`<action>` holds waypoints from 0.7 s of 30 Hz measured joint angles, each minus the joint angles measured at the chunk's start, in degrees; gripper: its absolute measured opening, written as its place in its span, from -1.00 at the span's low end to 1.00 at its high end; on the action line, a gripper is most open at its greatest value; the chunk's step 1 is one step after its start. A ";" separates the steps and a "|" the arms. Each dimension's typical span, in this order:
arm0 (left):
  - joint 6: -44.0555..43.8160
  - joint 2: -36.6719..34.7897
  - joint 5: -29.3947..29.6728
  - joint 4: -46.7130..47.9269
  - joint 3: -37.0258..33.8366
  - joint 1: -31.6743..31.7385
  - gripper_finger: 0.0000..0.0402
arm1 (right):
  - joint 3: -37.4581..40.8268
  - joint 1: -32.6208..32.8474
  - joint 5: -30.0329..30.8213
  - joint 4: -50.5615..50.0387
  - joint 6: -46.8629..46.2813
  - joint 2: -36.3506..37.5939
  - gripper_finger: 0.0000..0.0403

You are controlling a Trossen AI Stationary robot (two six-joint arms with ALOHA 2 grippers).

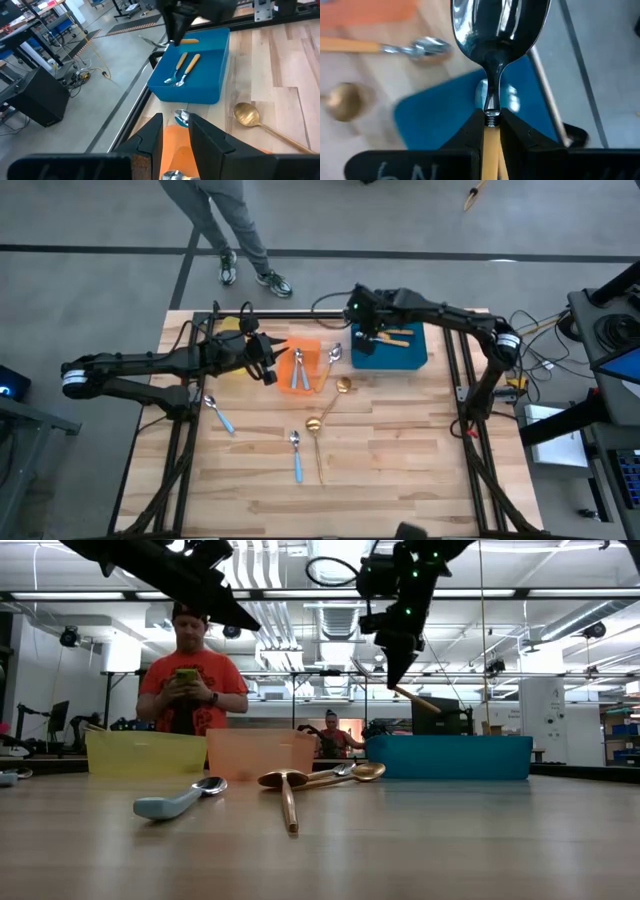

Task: Sort silverware by color (type)
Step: Put the yellow spoon into the blue bin

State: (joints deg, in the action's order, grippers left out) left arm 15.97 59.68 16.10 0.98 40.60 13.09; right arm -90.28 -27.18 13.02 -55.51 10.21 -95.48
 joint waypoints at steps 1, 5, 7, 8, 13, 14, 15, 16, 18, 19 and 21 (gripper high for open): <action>0.00 0.06 0.02 -0.41 0.00 0.11 -0.63 | -0.04 -1.09 0.00 -0.23 0.94 0.02 -0.85; 0.01 0.06 3.64 -1.32 0.00 0.87 -0.63 | -0.45 -4.37 0.01 -1.20 4.77 0.01 -0.86; -0.09 0.06 6.99 -1.22 -0.03 1.26 -0.62 | -0.48 -5.29 0.03 -1.86 6.29 0.01 -0.86; -0.32 0.06 8.68 -1.24 -0.16 1.38 -0.63 | -0.48 -5.56 0.04 -2.39 7.08 0.02 -0.86; -0.71 0.06 13.59 -0.82 -1.63 1.44 -0.63 | -0.48 -6.12 0.00 -8.06 8.98 0.02 -0.86; -0.98 0.06 13.64 -0.93 -2.03 1.44 -0.63 | -0.46 -6.12 0.00 -9.22 9.27 0.00 -0.86; -1.05 0.06 13.66 -1.03 -2.48 1.44 -0.63 | -0.44 -6.12 0.00 -10.18 9.68 0.01 -0.86; -1.03 0.06 13.66 -1.10 -2.92 1.44 -0.63 | -0.42 -6.14 0.00 -10.87 10.04 0.00 -0.86; -1.04 0.06 13.70 -1.32 -3.60 1.44 -0.63 | -0.40 -6.14 -0.01 -11.76 10.31 0.02 -0.86; -1.03 0.06 13.97 -1.43 -3.82 1.44 -0.63 | -0.32 -6.13 -0.02 -11.95 10.37 0.02 -0.86; -1.07 0.00 14.95 -1.38 -4.05 1.44 -0.63 | -0.18 -6.12 -0.15 -11.91 10.37 0.02 -0.86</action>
State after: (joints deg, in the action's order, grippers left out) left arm 14.90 59.68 31.05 -0.40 36.55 14.52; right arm -90.46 -33.30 12.87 -67.42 20.58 -95.46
